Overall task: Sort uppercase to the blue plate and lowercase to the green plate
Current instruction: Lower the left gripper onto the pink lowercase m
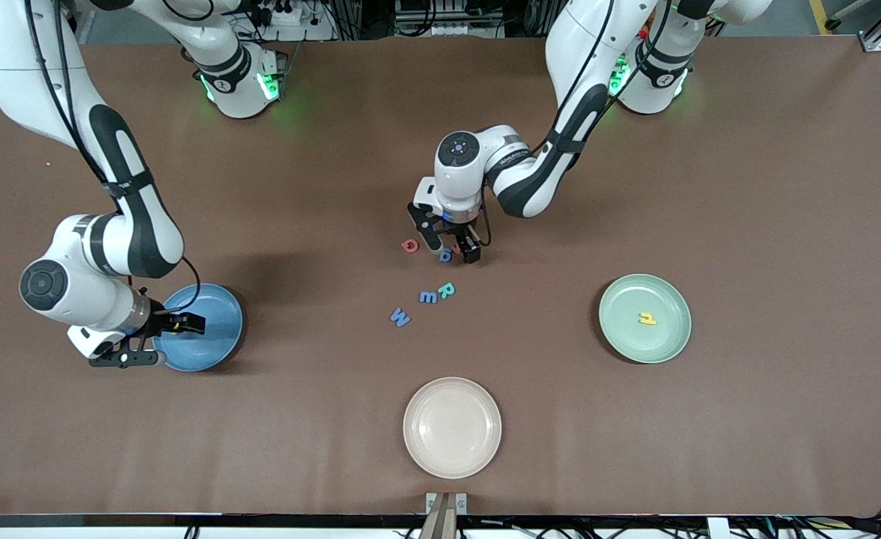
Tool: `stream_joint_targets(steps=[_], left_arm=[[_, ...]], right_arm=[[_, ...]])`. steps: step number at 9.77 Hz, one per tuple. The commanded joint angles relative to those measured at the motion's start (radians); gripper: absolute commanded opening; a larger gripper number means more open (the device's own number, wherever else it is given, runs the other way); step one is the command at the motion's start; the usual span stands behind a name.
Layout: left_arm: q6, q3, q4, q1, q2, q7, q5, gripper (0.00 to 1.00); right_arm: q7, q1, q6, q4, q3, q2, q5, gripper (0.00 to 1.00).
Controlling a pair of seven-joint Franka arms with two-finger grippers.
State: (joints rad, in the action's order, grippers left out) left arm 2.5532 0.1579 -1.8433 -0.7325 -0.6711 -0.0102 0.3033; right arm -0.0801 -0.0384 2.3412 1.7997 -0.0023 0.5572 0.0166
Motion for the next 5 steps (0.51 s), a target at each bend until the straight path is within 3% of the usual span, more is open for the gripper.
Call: stream_joint_targets(steps=[1, 5], left_arm=[[0.010, 0.012, -0.031, 0.028, 0.021, 0.015, 0.014, 0.76], [0.012, 0.049, -0.031, 0.054, 0.018, 0.013, -0.033, 0.74]], right_arm=[[0.017, 0.003, -0.016, -0.014, -0.001, 0.003, -0.001, 1.00], [0.017, 0.003, -0.016, -0.014, 0.001, 0.003, -0.001, 1.00]])
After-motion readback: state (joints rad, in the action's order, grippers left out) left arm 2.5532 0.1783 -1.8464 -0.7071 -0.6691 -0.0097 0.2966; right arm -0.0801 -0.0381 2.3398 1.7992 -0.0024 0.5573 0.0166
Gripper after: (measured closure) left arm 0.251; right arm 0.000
